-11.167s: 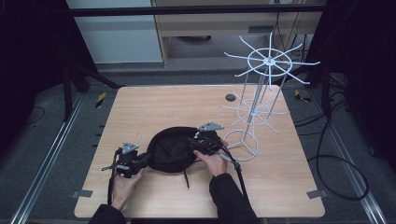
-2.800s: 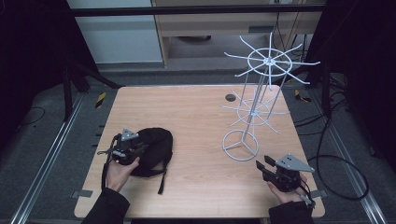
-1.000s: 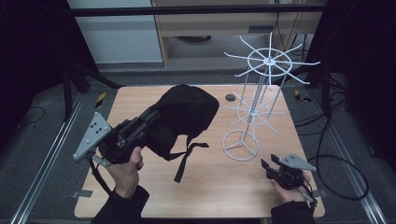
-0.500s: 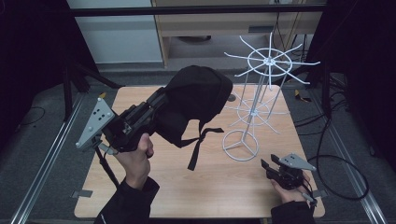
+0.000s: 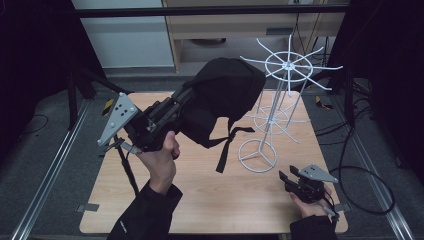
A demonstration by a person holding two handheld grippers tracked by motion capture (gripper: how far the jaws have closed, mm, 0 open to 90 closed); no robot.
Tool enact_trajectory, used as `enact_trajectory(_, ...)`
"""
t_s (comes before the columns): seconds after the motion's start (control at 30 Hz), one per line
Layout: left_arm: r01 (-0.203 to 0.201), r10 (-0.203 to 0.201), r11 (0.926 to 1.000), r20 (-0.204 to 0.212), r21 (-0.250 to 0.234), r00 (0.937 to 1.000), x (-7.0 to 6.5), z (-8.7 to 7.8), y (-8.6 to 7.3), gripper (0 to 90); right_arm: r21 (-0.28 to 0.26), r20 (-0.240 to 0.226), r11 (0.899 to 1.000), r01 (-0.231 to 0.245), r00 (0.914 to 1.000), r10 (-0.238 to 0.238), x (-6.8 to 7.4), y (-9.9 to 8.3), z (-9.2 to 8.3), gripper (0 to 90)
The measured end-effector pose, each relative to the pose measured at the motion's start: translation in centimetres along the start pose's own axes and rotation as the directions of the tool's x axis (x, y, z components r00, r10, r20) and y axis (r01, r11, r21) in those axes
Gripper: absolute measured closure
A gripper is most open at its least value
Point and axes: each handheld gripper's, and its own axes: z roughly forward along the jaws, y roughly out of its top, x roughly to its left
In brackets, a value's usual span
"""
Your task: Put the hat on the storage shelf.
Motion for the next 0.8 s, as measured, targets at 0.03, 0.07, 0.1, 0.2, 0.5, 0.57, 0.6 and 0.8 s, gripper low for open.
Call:
enact_trajectory(0.03, 0.001, -0.001, 1.0000, 0.000, 0.004, 1.0000, 0.0, 0.2, -0.1, 80.0, 0.001, -0.001, 1.000, 0.001, 1.0000, -0.001, 0.0, 0.0, 0.0, 53.1)
enact_trajectory(0.07, 0.000, 0.000, 1.0000, 0.001, 0.007, 1.0000, 0.0, 0.4, -0.2, 79.9, 0.001, -0.001, 1.000, 0.004, 1.0000, -0.004, 0.0, 0.0, 0.1, 53.0)
enact_trajectory(0.1, -0.001, 0.001, 0.9999, -0.001, 0.012, 1.0000, 0.0, 0.6, -0.3, 79.9, 0.001, -0.002, 1.000, 0.004, 1.0000, -0.004, 0.0, 0.0, 0.1, 53.0)
enact_trajectory(0.2, 0.003, -0.003, 0.9995, -0.005, 0.031, 1.0000, 0.1, 1.1, -0.8, 79.7, -0.001, -0.006, 1.000, 0.005, 1.0000, -0.005, 0.0, 0.0, 0.1, 52.7)
enact_trajectory(0.5, 0.020, -0.020, 0.9955, 0.002, 0.093, 0.9998, 1.0, 1.6, -2.6, 77.2, -0.001, -0.009, 1.000, 0.005, 0.9999, -0.005, 0.0, 0.0, 0.1, 52.0)
enact_trajectory(0.57, 0.017, -0.018, 0.9927, 0.001, 0.119, 0.9998, 1.3, 1.5, -3.1, 76.3, 0.001, -0.008, 1.000, 0.005, 1.0000, -0.005, 0.1, 0.0, 0.1, 52.0)
enact_trajectory(0.6, 0.017, -0.017, 0.9913, 0.000, 0.131, 0.9999, 1.4, 1.5, -3.4, 76.2, 0.001, -0.008, 1.000, 0.006, 1.0000, -0.006, 0.1, 0.0, 0.1, 51.9)
enact_trajectory(0.8, 0.004, -0.002, 0.9809, -0.007, 0.195, 1.0000, 1.8, 1.6, -5.1, 75.5, 0.006, -0.009, 1.000, 0.004, 1.0000, -0.004, 0.1, 0.0, 0.1, 51.7)
